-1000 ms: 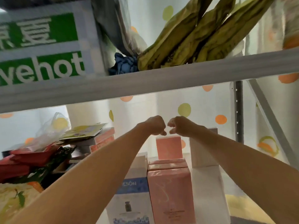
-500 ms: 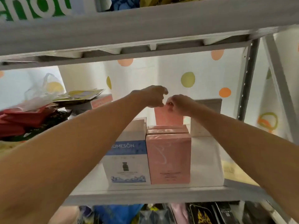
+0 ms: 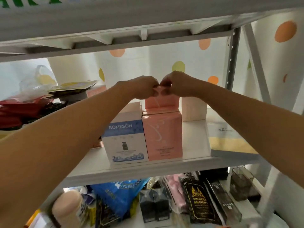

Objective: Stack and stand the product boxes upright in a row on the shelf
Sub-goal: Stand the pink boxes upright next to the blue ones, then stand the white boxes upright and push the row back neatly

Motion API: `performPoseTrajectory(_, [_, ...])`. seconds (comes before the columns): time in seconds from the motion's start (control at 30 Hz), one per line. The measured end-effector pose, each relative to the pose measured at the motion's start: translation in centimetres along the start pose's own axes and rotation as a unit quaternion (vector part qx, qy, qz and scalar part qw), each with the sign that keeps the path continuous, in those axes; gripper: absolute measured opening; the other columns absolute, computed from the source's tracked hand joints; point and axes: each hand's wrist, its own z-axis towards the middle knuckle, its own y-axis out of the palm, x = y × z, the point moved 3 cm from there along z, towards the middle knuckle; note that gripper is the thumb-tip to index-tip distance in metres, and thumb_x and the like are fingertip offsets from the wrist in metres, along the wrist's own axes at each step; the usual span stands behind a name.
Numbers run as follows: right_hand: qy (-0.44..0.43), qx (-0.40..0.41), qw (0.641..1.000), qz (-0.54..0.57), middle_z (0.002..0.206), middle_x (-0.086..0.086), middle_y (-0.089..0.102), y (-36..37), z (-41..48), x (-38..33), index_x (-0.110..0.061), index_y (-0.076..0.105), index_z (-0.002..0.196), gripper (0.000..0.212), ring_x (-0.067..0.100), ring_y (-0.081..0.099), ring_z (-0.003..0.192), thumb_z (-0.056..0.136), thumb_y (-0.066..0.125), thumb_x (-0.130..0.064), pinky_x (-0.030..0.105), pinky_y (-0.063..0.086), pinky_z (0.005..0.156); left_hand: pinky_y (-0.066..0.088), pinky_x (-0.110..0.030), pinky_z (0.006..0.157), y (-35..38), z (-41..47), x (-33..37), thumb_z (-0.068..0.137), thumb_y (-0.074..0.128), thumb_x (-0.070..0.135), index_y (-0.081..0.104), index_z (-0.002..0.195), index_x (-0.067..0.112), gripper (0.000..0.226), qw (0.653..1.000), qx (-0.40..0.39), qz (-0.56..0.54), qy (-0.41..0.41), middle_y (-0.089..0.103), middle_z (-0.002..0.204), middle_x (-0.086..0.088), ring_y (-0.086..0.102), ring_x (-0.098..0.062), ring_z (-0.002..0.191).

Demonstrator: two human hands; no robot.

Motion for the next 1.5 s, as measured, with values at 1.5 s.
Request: performPoseTrajectory(1.5, [0.348, 0.227, 0.829, 0.375, 0.092, 0.008, 0.063, -0.4, -18.4, 12.1, -0.011, 0.063, 0.097, 0.009, 0.021, 0.06, 0.087, 0.092, 0.063, -0.019, 0.037, 0.051, 0.091, 0.048, -0.027, 0.077, 10.6, 0.2, 19.8, 0.089, 0.055, 0.006, 0.052, 0.124, 0.001, 0.035, 0.844, 0.036, -0.524, -0.107, 0.059, 0.112, -0.014, 0.058, -0.025, 0.099])
